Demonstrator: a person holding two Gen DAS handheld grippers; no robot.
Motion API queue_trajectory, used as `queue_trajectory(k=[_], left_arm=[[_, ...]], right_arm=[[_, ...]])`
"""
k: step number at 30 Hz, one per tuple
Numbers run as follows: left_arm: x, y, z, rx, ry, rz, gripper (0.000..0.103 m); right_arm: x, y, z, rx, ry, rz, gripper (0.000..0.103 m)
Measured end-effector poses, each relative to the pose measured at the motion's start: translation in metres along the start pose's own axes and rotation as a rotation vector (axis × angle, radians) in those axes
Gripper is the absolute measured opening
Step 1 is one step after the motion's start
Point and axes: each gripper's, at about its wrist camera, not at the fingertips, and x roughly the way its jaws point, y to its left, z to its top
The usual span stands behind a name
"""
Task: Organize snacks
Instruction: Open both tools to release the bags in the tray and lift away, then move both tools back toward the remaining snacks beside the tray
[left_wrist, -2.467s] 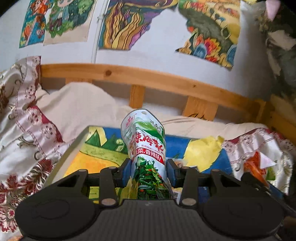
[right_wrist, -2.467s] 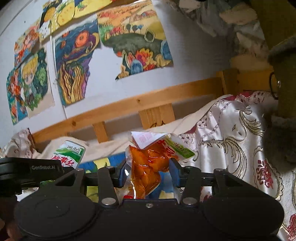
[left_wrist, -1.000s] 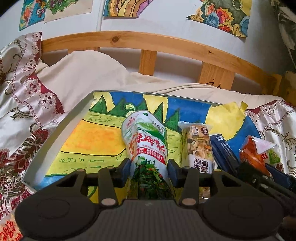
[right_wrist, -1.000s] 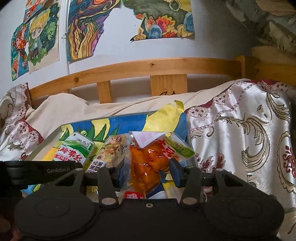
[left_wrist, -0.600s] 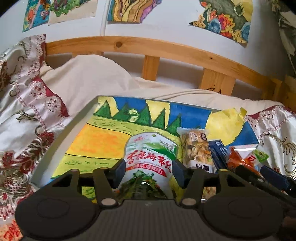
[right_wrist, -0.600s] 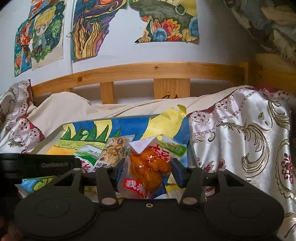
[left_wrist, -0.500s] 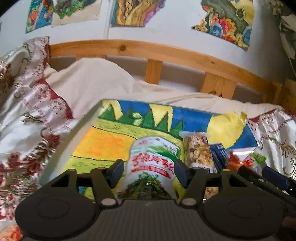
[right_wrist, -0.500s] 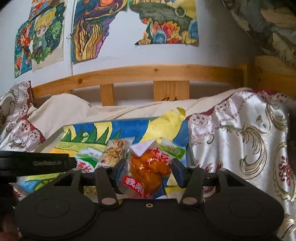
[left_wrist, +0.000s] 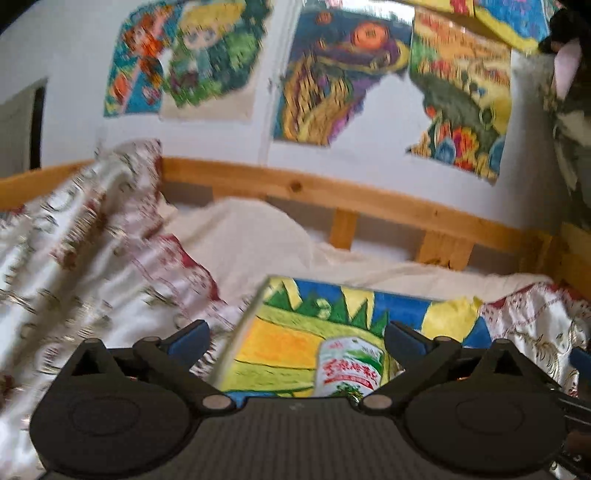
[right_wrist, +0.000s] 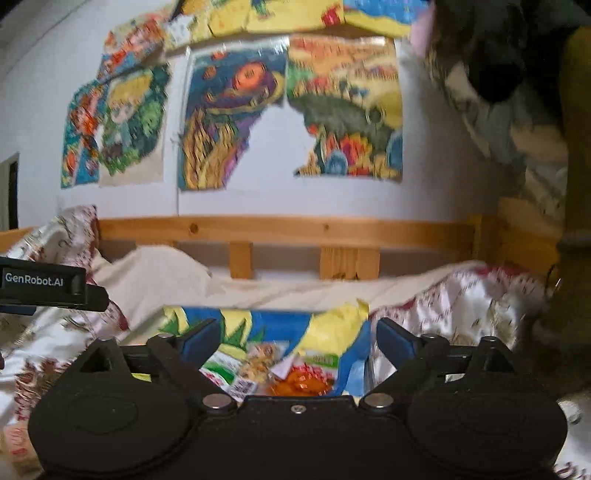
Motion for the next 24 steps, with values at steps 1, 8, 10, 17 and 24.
queue_trajectory(k=[1, 8, 10, 17, 24], left_arm=[[-0.009, 0.002, 0.001, 0.001, -0.011, 0.002, 0.102], [-0.076, 0.016, 0.003, 0.011, -0.061, -0.003, 0.102], [-0.097, 0.022, 0.0, 0.008, -0.076, -0.008, 0.102], [-0.16, 0.039, -0.022, 0.051, -0.125, 0.039, 0.102], [-0.194, 0.055, -0.045, 0.064, -0.11, 0.068, 0.103]], right_arm=[[-0.008, 0.002, 0.004, -0.003, -0.017, 0.002, 0.097], [-0.079, 0.009, 0.021, 0.004, -0.109, 0.016, 0.101], [-0.099, 0.012, 0.023, 0.006, -0.13, 0.021, 0.102], [-0.166, 0.024, 0.023, 0.044, -0.188, 0.039, 0.102], [-0.213, 0.027, 0.005, 0.112, -0.176, 0.032, 0.102]])
